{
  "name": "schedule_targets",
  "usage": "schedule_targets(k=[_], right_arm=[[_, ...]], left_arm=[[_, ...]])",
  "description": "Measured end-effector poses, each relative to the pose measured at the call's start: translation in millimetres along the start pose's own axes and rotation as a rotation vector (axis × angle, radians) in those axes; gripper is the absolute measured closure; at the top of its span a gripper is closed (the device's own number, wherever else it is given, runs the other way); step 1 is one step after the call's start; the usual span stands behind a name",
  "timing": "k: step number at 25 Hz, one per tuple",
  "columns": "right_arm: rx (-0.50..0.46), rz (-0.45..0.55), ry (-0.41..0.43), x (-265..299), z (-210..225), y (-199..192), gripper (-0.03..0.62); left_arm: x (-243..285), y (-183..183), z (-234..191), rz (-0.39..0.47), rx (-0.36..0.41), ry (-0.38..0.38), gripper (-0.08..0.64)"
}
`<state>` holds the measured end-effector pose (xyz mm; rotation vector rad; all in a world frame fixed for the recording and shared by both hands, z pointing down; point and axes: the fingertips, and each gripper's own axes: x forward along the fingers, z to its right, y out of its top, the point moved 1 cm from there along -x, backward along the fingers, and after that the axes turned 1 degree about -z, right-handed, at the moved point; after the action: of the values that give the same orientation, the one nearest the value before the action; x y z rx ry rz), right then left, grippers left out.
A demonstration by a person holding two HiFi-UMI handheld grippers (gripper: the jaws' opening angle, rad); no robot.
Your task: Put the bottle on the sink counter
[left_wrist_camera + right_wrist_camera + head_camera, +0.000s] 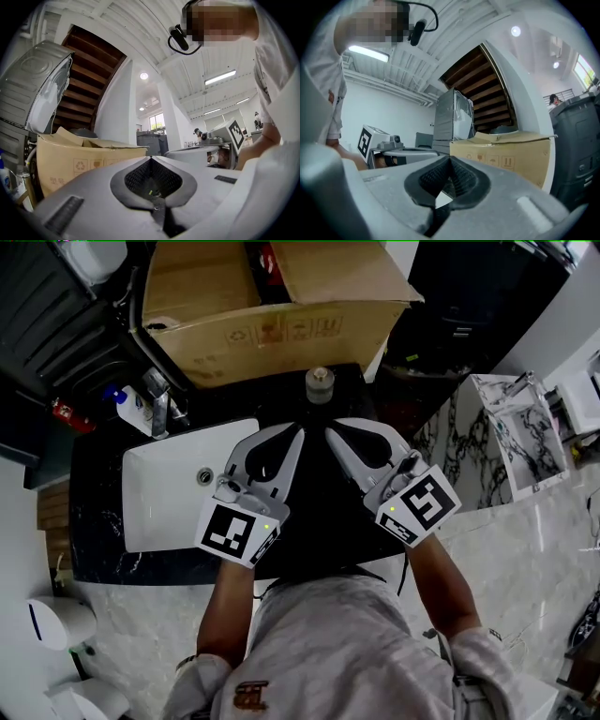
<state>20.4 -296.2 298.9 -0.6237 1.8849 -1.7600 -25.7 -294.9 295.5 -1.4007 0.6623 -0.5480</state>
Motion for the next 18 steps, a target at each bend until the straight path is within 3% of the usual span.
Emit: schedule_targets(k=[18], right_arm=[[0.001, -0.012, -0.01, -11, 2, -3, 0.592]], left_arm=[[5, 2, 10, 0.006, 0.0, -0.012, 0.558]])
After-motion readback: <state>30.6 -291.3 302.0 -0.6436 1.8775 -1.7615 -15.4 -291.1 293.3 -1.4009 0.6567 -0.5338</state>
